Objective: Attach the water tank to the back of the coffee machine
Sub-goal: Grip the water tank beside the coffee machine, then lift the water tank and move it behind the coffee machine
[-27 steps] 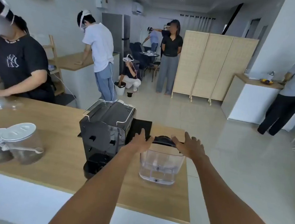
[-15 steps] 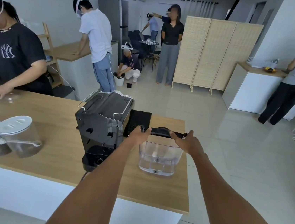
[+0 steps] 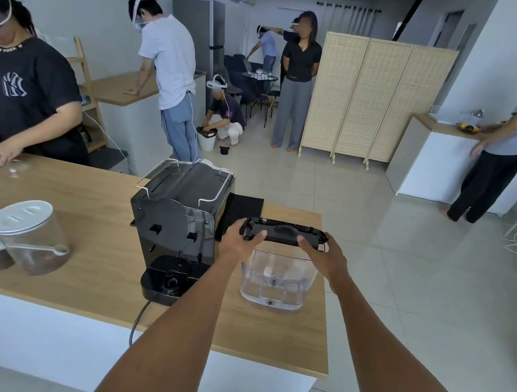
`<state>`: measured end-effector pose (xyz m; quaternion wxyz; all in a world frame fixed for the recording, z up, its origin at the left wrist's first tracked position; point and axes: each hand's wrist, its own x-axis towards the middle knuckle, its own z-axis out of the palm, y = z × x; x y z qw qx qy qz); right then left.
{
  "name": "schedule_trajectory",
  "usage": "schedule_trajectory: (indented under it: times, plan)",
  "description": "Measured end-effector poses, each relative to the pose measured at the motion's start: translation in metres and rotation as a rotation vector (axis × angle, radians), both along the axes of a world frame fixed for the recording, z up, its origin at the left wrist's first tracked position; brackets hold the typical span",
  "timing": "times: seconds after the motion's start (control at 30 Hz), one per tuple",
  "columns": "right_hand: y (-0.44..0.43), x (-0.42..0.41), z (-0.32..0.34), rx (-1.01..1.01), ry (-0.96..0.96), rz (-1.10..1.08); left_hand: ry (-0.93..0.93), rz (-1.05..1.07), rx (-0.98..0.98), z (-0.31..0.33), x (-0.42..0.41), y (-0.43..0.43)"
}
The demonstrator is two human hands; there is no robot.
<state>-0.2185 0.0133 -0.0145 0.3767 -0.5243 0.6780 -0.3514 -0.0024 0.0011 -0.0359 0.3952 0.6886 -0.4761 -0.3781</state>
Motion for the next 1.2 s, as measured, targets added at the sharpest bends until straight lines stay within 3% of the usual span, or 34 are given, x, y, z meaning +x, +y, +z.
schedule_trajectory:
  times: [0.2, 0.53, 0.77, 0.97, 1.2]
  plan:
    - [0.005, 0.000, -0.007, -0.139, -0.107, -0.060, -0.002, 0.045, -0.081, 0.010, -0.005, 0.013]
    - [0.007, 0.004, -0.007, -0.253, -0.109, -0.138, -0.265, -0.093, -0.073, 0.019, -0.003, 0.010]
    - [0.014, 0.017, -0.003, -0.244, -0.191, -0.146, -0.067, -0.121, -0.025, 0.024, 0.001, 0.012]
    - [0.011, 0.018, -0.010, -0.312, -0.199, -0.250, -0.052, -0.081, 0.027, 0.029, 0.000, 0.011]
    - [0.008, 0.005, -0.009, -0.326, -0.029, -0.309, -0.034, 0.009, -0.006, 0.019, -0.002, 0.006]
